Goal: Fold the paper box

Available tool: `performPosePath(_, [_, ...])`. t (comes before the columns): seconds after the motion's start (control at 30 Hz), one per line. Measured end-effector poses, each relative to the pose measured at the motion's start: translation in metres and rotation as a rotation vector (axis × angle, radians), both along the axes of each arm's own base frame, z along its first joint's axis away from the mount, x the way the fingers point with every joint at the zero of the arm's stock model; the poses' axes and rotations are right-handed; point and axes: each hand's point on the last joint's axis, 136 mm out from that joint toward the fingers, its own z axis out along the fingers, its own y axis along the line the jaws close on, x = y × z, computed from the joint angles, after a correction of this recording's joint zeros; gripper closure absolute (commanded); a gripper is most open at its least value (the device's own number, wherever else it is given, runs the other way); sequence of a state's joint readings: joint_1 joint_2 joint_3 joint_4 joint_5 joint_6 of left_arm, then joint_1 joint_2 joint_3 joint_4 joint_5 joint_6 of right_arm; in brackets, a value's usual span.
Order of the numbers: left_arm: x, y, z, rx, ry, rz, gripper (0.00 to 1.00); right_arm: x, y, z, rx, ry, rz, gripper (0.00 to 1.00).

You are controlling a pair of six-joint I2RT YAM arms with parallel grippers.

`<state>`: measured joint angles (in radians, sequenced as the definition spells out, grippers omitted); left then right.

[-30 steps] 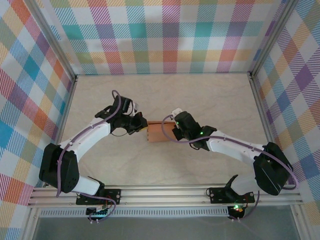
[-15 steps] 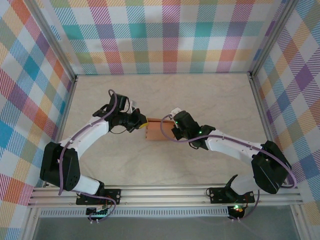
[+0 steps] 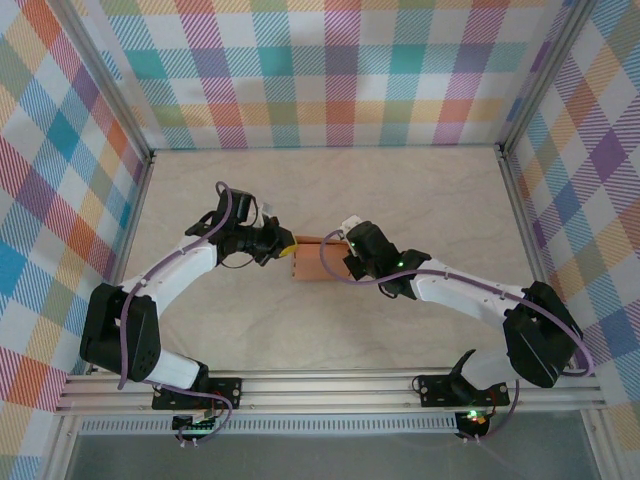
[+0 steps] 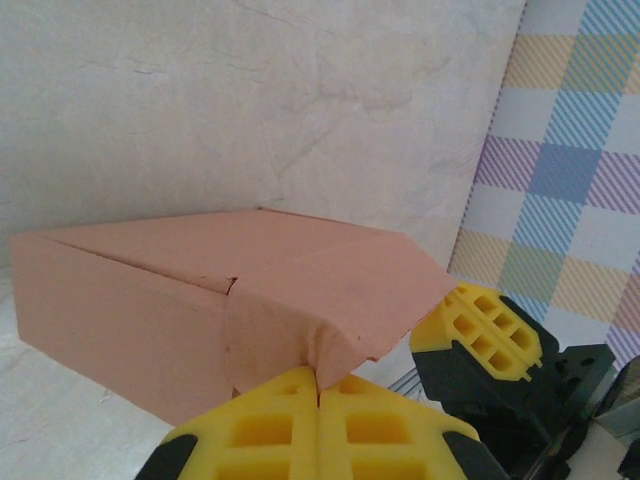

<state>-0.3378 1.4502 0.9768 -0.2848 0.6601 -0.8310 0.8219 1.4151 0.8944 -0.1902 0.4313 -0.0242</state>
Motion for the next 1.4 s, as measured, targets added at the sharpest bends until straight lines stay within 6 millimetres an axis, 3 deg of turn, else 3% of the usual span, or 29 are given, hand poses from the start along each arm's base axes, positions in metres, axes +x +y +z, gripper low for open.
performPosePath(0.8, [0.011, -0.008, 0.002, -0.11, 0.053, 0.079, 1.0, 0.001, -0.005, 0.001, -0.055, -0.013, 0.016, 1.0])
performPosePath(1.4, [0.01, -0.003, -0.008, -0.069, 0.063, 0.082, 1.0, -0.006, 0.001, 0.008, 0.008, 0.085, 0.018, 1.0])
